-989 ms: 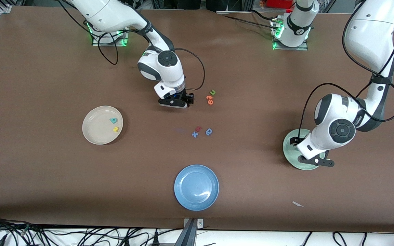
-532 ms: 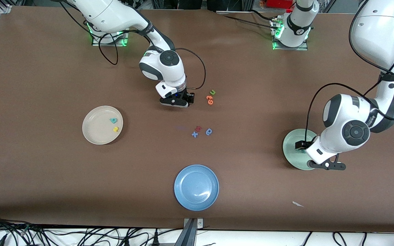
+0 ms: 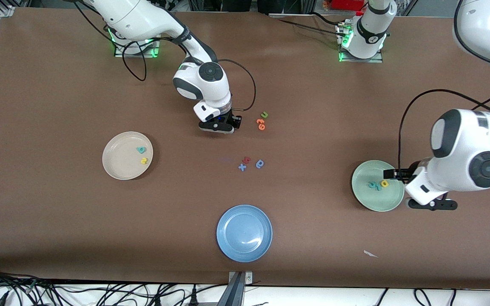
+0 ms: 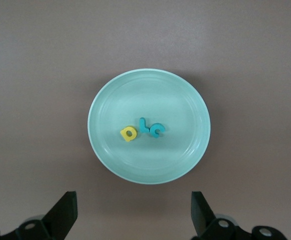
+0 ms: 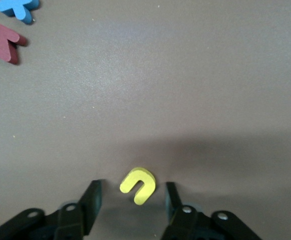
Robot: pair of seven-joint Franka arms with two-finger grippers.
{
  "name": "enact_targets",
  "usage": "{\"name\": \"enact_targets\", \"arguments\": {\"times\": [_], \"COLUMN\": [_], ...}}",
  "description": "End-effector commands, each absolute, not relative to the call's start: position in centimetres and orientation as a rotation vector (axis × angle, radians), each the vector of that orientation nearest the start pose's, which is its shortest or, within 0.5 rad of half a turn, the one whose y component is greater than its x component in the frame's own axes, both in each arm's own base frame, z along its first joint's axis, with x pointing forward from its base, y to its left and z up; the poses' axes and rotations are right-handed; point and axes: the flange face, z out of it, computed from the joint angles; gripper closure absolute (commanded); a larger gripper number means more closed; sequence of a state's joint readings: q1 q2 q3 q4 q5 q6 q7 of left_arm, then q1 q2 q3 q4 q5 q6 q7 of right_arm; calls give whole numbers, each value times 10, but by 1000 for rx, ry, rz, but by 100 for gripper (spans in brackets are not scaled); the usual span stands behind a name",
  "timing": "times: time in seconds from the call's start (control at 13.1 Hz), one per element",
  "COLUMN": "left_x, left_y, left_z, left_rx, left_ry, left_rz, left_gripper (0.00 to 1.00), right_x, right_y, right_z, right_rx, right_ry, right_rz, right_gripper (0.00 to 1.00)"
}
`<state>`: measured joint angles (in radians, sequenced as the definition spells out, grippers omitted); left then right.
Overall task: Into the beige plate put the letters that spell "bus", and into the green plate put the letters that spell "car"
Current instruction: 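Return the left arm to rest while the right gripper lifts the yellow n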
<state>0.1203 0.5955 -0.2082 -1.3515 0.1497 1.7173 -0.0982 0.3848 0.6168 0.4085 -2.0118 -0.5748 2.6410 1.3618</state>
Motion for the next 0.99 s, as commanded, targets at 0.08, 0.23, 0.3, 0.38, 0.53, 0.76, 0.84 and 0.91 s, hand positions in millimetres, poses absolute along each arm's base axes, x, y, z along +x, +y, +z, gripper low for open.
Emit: {"name": "enact_targets", "arguments": {"times": [0.08, 0.23, 0.3, 0.38, 0.53, 0.76, 0.84, 0.91], "left_x": [691, 685, 680, 675, 658, 637, 632, 625], "left_y": [5, 37, 44, 49, 39, 23, 22, 23], "left_z": [405, 428, 437, 448, 463, 478, 484, 488], "left_rx": [-3106, -3149, -3162, -3163, -3145, -3166, -3186, -3197], "left_ry": [28, 68, 93, 126, 167, 156, 133, 118], "left_rz": [406, 384, 370, 350, 339, 276, 244, 228], "left_gripper": [0, 0, 0, 0, 0, 0, 0, 0], "right_x": [416, 416, 418, 418, 419, 420, 420, 421], "right_y": [441, 441, 439, 439, 439, 438, 438, 438], "right_z": [171, 171, 171, 171, 171, 172, 174, 178], "right_rx": [-3074, -3074, -3074, -3074, -3074, -3075, -3073, -3071], "right_ry": [232, 232, 238, 238, 236, 233, 228, 221], "right_rz": [-186, -186, -186, -186, -190, -193, -200, -208], "right_gripper": [56, 61, 62, 64, 69, 80, 81, 81]}}
